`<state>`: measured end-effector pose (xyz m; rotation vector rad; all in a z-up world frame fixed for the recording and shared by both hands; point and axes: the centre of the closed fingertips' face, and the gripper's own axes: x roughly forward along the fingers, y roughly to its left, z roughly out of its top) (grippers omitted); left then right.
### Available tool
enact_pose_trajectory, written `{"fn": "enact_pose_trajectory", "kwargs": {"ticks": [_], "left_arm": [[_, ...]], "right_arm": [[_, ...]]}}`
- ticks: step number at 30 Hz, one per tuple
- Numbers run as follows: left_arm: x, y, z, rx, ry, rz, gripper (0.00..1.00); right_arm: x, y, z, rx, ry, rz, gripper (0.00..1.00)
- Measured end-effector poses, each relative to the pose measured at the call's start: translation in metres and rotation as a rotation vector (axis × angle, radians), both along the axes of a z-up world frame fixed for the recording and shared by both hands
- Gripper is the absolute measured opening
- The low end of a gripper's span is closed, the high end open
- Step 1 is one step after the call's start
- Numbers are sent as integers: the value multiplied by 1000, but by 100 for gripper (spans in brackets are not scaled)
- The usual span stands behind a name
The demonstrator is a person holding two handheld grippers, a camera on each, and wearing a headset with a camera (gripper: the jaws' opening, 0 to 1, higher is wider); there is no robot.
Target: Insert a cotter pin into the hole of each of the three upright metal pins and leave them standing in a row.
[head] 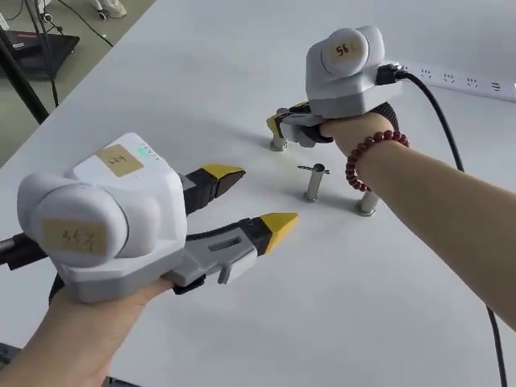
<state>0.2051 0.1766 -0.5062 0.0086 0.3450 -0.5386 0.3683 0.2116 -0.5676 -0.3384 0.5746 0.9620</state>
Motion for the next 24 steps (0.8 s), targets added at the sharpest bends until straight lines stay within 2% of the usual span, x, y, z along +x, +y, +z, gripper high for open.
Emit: {"fn": "enact_pose_trajectory", "kwargs": {"ticks": [9, 16, 21, 24], "left_arm": [[-1, -2, -3, 6, 7, -12, 42], [-3, -5, -6, 24, 12, -28, 43], [-5, -9, -6, 14, 14, -44, 46], [-7, -13, -6, 8, 19, -57, 47]], "right_arm": [[-3, -3, 0, -7, 16, 22, 8], [-3, -27, 0, -15, 30, -14, 8], [-2, -46, 1, -23, 34, -42, 8], [-1, -64, 3, -39, 32, -65, 8]]}}
